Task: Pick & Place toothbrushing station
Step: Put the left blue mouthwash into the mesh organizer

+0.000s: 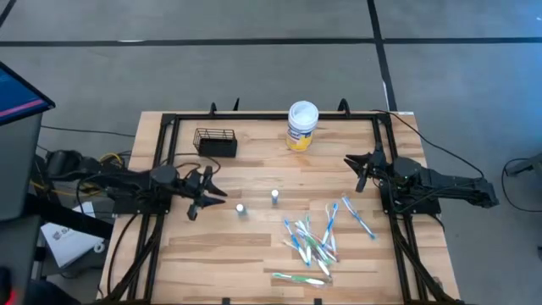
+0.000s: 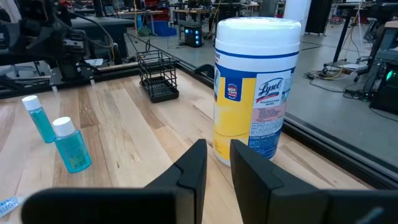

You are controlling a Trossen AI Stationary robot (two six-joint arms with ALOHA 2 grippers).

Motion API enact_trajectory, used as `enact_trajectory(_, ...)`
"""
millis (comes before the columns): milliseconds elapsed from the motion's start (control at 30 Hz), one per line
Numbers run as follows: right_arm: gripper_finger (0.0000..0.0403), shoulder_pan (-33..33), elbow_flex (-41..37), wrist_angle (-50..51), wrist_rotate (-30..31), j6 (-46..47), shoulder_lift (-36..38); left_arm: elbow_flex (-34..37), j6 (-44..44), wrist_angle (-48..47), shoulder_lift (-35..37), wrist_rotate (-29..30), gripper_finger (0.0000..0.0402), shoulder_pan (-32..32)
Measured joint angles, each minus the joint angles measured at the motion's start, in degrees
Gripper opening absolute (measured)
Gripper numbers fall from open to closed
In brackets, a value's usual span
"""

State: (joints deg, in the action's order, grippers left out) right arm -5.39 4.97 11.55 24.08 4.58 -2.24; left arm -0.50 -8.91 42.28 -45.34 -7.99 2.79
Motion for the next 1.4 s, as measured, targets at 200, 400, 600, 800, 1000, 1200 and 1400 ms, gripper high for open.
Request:
enact_trajectory(200, 0.0063, 0.0, 0.0, 0.0, 0.0, 0.0, 0.0, -4.1, 1.6, 0.3, -9.7, 7.8, 0.0099, 5.6)
enact_trajectory(400, 0.0063, 0.0, 0.0, 0.0, 0.0, 0.0, 0.0, -7.7, 3.1, 0.2, -18.1, 10.7, 0.0121, 6.9)
enact_trajectory(600, 0.0063, 0.0, 0.0, 0.0, 0.0, 0.0, 0.0, -9.4, 3.1, 0.7, -22.4, 11.8, 0.0182, 6.9)
enact_trajectory(800, 0.0063, 0.0, 0.0, 0.0, 0.0, 0.0, 0.0, -9.5, 3.1, 0.8, -23.8, 12.0, 0.0228, 6.9)
enact_trajectory(1000, 0.0063, 0.0, 0.0, 0.0, 0.0, 0.0, 0.0, -9.5, 2.6, 0.8, -23.8, 11.9, 0.0241, 6.9)
enact_trajectory(1200, 0.0063, 0.0, 0.0, 0.0, 0.0, 0.0, 0.0, -9.5, 2.6, 0.7, -23.8, 11.9, 0.0241, 7.5)
enact_trajectory(1400, 0.0063, 0.0, 0.0, 0.0, 0.0, 0.0, 0.0, -9.5, 2.6, 1.2, -25.4, 13.0, 0.0241, 8.1)
